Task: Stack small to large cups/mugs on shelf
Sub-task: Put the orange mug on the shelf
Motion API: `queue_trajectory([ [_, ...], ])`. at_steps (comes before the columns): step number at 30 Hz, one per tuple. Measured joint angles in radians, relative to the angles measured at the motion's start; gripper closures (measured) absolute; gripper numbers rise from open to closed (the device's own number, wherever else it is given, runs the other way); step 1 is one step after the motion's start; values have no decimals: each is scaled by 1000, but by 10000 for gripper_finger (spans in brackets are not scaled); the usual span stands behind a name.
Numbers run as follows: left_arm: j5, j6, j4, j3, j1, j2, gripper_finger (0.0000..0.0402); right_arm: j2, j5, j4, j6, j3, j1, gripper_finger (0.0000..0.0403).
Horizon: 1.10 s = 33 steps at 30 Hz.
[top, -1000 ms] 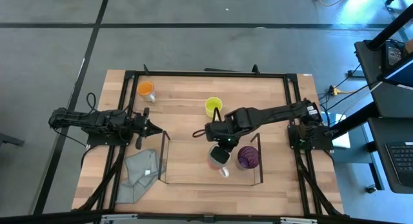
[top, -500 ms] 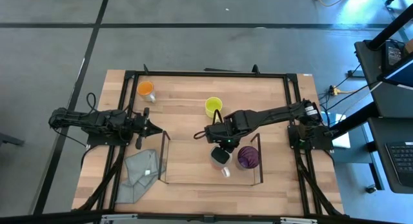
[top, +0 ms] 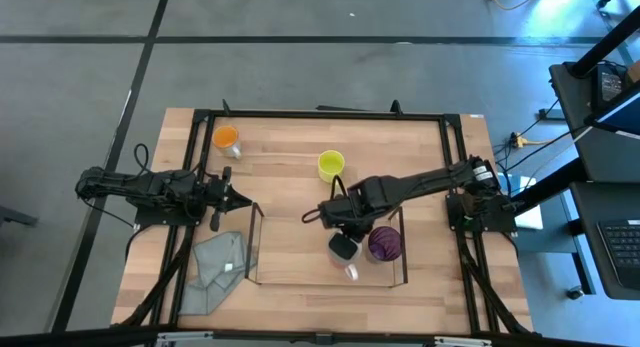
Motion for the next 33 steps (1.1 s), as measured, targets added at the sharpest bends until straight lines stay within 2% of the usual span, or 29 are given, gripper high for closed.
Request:
queue_trajectory([
  [10,0,0,0,0,0,0,376,0,9,-4,4,0,-1,365],
  [21,0,0,0,0,0,0,376,-4,11,-3,-2,0,14,319],
  [33,0,0,0,0,0,0,376,-4,77,-32,-21,0,13,310],
])
